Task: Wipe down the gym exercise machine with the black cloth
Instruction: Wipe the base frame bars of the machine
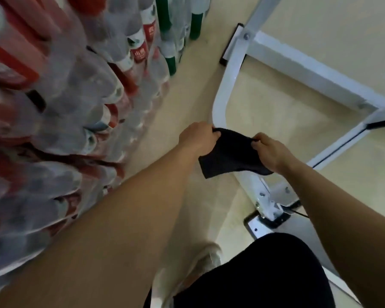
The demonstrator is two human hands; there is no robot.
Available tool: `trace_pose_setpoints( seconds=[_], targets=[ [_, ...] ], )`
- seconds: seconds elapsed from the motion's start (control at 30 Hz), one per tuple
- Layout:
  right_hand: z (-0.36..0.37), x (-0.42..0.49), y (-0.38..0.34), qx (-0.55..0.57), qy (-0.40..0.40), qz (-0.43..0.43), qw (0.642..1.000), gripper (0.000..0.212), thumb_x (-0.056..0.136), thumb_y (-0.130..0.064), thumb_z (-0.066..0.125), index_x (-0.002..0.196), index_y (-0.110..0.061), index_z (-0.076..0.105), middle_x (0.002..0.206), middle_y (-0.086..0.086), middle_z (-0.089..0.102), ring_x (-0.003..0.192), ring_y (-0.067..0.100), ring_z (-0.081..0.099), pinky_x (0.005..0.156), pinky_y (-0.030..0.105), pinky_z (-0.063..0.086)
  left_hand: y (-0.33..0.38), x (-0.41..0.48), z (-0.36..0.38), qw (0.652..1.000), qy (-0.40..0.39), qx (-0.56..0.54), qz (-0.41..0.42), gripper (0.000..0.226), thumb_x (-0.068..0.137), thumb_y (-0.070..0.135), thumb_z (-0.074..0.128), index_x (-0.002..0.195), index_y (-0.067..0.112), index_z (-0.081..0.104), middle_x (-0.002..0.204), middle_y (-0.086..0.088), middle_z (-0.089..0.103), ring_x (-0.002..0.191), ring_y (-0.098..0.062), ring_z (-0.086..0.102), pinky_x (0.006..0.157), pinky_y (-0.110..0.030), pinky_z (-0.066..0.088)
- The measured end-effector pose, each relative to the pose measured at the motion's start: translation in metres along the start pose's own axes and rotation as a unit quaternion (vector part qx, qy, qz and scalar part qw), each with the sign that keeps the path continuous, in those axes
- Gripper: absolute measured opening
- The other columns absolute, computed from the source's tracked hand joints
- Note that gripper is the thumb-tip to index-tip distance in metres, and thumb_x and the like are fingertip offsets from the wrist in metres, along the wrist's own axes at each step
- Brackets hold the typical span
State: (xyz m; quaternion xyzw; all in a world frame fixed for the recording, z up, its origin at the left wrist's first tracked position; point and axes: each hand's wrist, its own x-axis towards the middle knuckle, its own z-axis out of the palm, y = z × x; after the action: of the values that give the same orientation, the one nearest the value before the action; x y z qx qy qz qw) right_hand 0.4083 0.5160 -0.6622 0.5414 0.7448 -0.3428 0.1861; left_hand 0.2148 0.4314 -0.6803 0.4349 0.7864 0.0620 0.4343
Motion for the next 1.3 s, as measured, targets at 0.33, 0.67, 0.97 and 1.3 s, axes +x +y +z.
trace_pose_setpoints(
  seconds=[0.33,0.67,0.97,1.3],
  targets=[
    [0.066,0.152,0.036,-0.077,0.215,-0.109,0.967,0.061,0.103,-0.039,0.042,0.155,-0.013,0.025,0.146,0.02,0.036,0.131,0.04,0.036,0.103,0.051,0.039,-0.033,0.149,0.071,0.923,0.371,-0.105,-0.003,0.043,0.098,0.038,0.055,0.136,0.018,0.053,0.136,-0.008,0.048,0.126,-0.026,0.043,0.1,-0.036,0.043],
    [0.124,0.144,0.023,0.113,0.084,-0.144,0.98,0.053,0.109,-0.026,0.031,0.16,-0.023,0.015,0.146,0.007,0.053,0.123,0.022,0.056,0.09,0.023,0.04,-0.017,0.148,0.142,0.917,0.248,-0.31,0.04,0.054,0.108,0.017,0.03,0.159,0.018,0.014,0.166,0.004,0.016,0.151,-0.007,0.016,0.106,0.002,0.004],
    [0.102,0.219,-0.02,0.238,0.19,-0.092,0.948,0.053,0.11,-0.033,0.025,0.161,-0.024,0.013,0.107,-0.004,0.061,0.078,0.008,0.053,0.071,0.024,0.038,-0.011,0.24,0.077,0.936,0.206,-0.266,0.108,0.049,0.109,0.02,0.029,0.158,0.019,0.023,0.161,-0.002,0.033,0.144,-0.017,0.034,0.099,-0.005,0.016],
    [0.035,0.337,-0.04,0.3,0.268,-0.074,0.913,0.049,0.109,-0.03,0.024,0.154,-0.015,0.032,0.147,0.006,0.052,0.132,0.024,0.051,0.106,0.027,0.037,0.036,0.346,0.008,0.951,0.153,-0.232,0.136,0.051,0.109,0.025,0.029,0.159,0.02,0.021,0.158,-0.011,0.037,0.141,-0.027,0.04,0.11,-0.028,0.03]
  ],
)
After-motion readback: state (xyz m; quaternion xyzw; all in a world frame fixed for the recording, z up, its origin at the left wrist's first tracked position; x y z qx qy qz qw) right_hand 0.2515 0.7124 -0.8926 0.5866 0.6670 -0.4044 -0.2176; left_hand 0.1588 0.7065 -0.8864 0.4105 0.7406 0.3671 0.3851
